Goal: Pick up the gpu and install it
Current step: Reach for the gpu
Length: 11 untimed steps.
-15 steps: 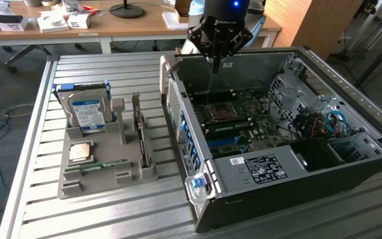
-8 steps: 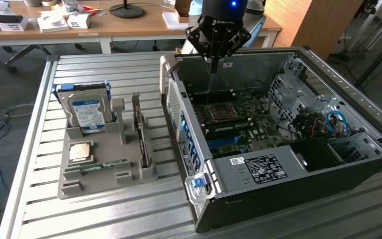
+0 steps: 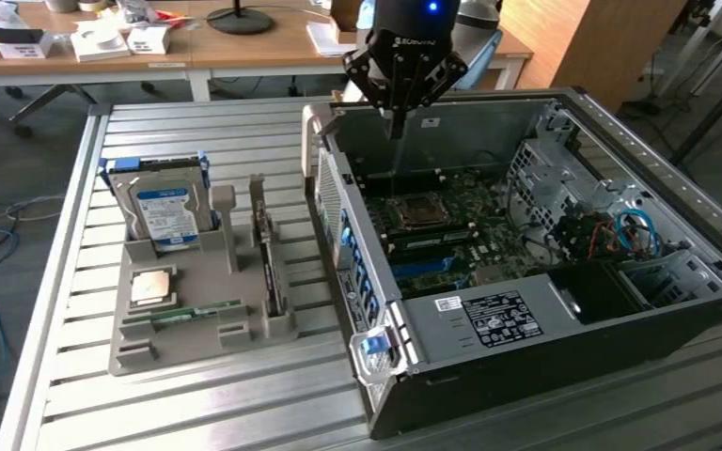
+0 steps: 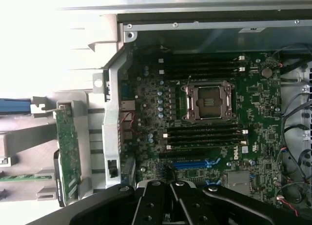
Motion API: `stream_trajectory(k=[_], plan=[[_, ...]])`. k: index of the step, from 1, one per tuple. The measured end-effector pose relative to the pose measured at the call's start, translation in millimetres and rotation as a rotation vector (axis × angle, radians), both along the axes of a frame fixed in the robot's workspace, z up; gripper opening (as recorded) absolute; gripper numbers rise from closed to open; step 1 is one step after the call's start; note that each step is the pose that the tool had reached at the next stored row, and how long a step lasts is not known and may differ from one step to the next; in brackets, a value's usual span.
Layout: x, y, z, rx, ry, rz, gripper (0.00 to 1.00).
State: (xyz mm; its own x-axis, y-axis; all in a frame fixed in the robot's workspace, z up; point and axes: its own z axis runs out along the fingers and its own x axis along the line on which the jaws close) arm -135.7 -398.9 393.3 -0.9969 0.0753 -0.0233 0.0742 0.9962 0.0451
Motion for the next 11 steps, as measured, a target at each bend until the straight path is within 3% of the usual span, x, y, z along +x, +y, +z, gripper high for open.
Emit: stream_trajectory(k=[11], plan=[[-13.9, 0.0, 0.0, 0.0000, -0.0001, 0.000, 0.11]])
